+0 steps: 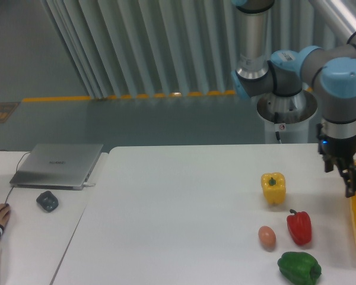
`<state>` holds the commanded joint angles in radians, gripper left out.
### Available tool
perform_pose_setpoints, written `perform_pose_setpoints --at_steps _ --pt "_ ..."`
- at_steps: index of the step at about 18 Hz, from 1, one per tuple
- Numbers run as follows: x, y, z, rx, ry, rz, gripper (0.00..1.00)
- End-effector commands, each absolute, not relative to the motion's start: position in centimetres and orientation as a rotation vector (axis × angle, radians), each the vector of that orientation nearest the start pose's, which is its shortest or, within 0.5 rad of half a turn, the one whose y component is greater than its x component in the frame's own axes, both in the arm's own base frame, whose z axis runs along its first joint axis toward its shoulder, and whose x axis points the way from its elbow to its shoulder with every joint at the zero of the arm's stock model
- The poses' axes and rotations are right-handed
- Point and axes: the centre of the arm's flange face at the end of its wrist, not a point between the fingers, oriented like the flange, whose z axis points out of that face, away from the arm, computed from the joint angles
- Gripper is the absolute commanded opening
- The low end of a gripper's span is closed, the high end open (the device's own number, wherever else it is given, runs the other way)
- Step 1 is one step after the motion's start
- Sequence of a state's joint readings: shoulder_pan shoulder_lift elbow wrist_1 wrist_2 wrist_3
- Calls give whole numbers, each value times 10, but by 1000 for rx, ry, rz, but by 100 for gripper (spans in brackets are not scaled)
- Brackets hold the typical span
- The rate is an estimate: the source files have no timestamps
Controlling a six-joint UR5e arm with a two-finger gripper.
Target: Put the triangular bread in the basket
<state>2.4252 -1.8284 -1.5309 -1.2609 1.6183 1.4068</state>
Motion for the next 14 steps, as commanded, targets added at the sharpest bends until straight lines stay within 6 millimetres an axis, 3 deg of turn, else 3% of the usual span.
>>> perform_pose_setpoints --at_steps 4,8,14 --pt "-364 493 400 -3018 859 160 100" --pt "-348 510 391 -3006 919 141 100" --pt "-346 519 383 -2994 955 157 100"
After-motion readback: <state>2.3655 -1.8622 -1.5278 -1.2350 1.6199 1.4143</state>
